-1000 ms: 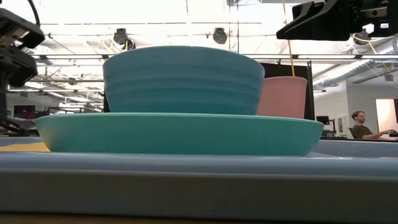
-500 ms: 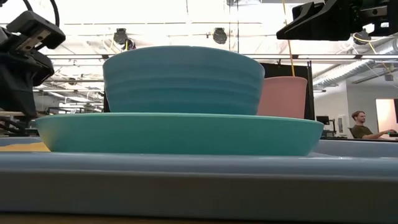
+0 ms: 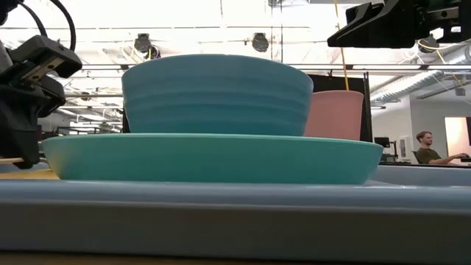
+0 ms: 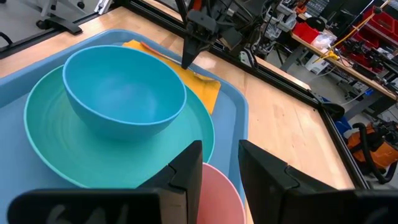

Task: Set up tray
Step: Put the orange fork on the yellow napkin, then put the orange spoon on the yellow napkin to the right of the orange fork

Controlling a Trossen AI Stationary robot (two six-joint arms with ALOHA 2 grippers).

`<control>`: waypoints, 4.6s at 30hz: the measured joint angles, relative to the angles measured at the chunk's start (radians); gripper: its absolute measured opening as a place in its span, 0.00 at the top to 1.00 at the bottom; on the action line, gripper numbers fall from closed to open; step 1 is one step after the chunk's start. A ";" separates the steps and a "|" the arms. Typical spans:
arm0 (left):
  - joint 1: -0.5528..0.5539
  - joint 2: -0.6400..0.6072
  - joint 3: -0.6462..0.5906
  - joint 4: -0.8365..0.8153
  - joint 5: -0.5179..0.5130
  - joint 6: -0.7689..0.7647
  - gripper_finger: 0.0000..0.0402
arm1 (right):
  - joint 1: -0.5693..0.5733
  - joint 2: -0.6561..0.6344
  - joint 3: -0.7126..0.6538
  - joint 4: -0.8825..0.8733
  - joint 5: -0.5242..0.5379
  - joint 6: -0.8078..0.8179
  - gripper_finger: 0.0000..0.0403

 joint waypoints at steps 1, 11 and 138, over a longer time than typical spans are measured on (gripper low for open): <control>0.000 0.002 0.000 0.001 0.000 -0.002 0.98 | 0.000 0.000 0.000 0.000 0.000 0.000 0.77; 0.000 0.003 0.000 -0.007 -0.001 -0.010 0.95 | 0.000 0.000 0.000 0.000 0.000 0.000 0.77; 0.276 -0.177 0.000 0.598 -0.542 1.852 0.88 | -1.090 0.534 0.531 -0.877 -0.473 -0.211 0.76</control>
